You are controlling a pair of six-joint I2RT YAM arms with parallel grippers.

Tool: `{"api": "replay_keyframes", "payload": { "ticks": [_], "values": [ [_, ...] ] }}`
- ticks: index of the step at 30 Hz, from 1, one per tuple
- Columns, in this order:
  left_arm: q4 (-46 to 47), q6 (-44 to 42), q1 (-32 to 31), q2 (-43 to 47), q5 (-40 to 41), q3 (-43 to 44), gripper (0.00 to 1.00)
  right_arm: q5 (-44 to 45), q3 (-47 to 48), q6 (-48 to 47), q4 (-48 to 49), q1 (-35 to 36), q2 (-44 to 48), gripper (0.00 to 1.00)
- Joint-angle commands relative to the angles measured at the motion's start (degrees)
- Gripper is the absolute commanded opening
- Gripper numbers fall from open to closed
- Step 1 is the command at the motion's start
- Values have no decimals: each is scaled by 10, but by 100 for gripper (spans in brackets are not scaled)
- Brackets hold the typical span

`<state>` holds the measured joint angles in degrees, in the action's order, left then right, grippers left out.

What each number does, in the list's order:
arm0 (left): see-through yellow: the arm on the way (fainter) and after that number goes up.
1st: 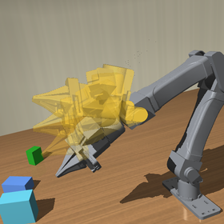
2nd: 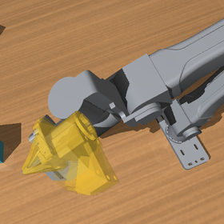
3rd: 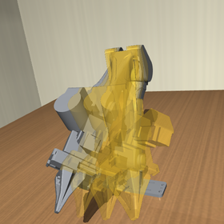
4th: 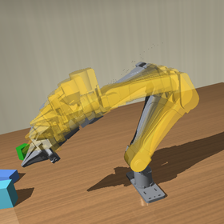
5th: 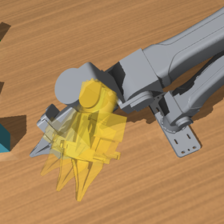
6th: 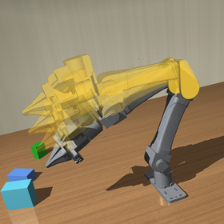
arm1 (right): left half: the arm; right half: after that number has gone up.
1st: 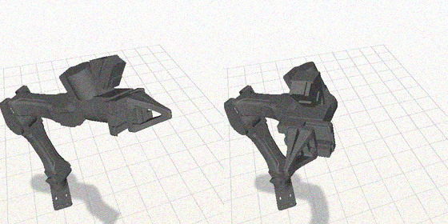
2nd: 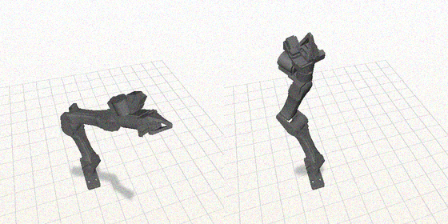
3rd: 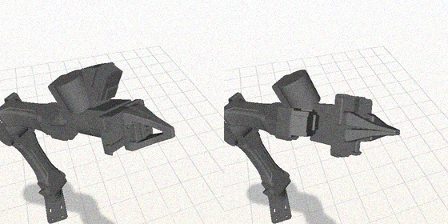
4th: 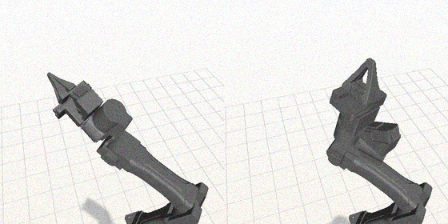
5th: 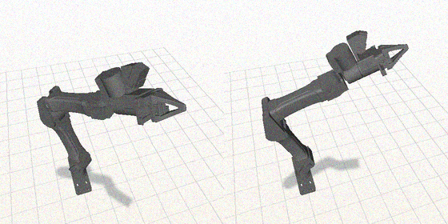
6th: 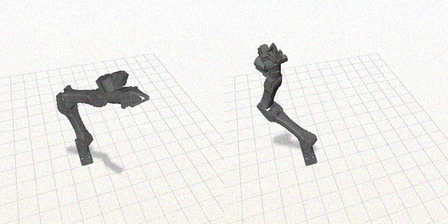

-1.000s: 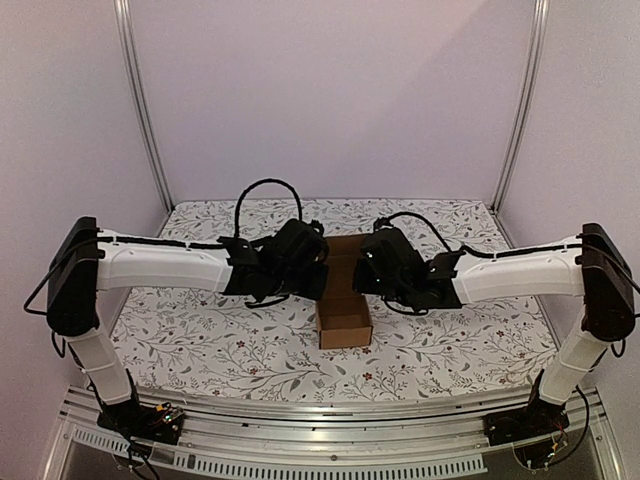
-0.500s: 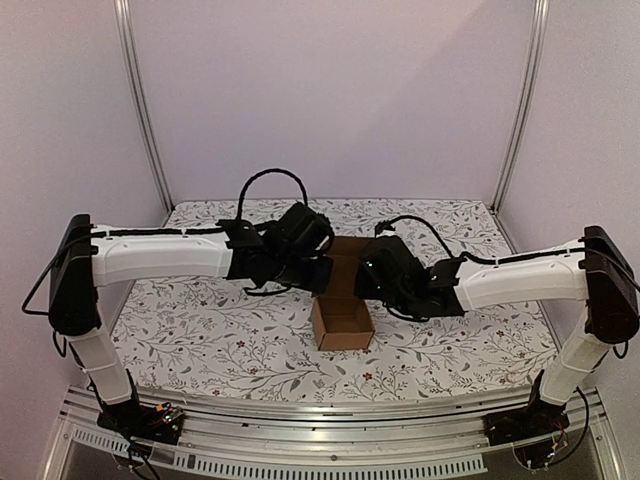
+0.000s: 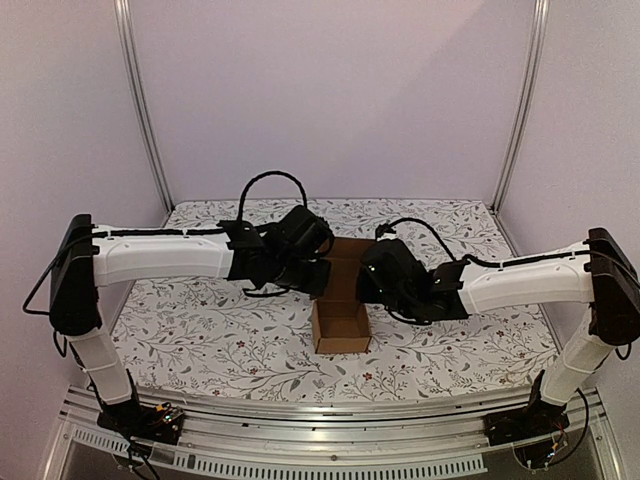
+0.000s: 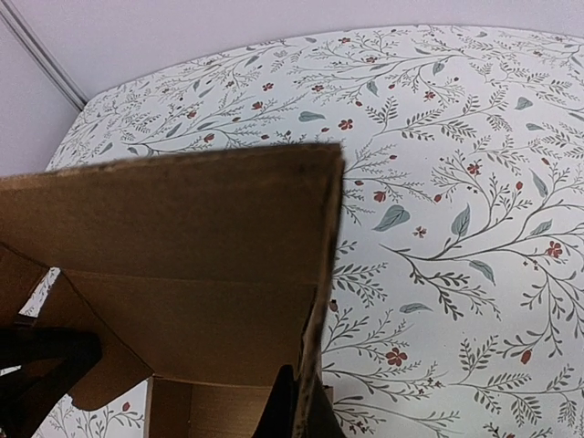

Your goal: Fold the paper box

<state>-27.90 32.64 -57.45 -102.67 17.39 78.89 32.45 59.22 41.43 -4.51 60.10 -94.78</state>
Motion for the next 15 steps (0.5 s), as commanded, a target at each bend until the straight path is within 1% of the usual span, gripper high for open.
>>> {"api": "replay_keyframes", "payload": {
  "ticks": [1, 8, 15],
  "values": [
    [18, -1, -9, 1, -14, -9, 3, -27, -11, 7, -29, 12, 1, 0],
    [14, 3, -9, -5, -9, -8, 4, -27, -9, 5, -28, 12, -1, 0],
    [8, 7, -9, -4, -1, -10, 10, -28, -8, 4, -29, 12, -1, 0]
  ]
}}
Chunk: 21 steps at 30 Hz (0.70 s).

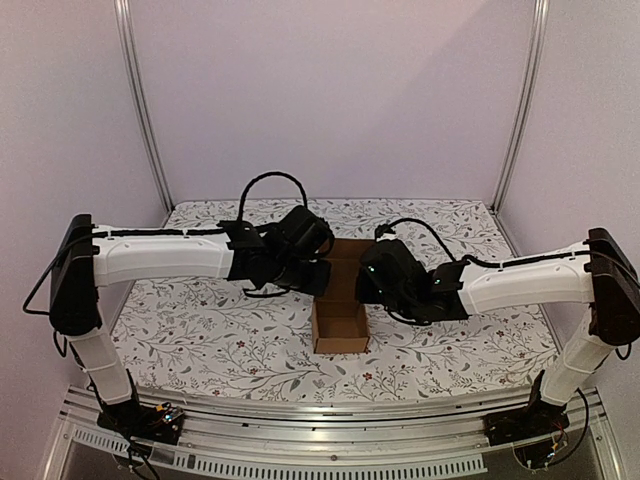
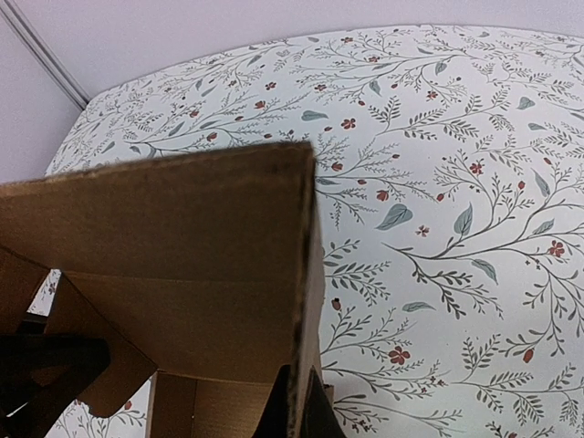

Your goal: Fold the paper box

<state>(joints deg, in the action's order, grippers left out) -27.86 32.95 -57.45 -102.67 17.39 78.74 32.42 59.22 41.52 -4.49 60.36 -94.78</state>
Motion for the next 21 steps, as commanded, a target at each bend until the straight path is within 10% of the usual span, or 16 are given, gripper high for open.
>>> {"api": "replay_keyframes", "payload": {
  "ticks": [1, 21],
  "values": [
    [8, 6, -9, -4, 0, -9, 11, -28, -8, 2, -29, 9, -1, 0],
    [10, 40, -19, -1, 50, -25, 0, -30, 2, 4, -31, 10, -7, 0]
  ]
}}
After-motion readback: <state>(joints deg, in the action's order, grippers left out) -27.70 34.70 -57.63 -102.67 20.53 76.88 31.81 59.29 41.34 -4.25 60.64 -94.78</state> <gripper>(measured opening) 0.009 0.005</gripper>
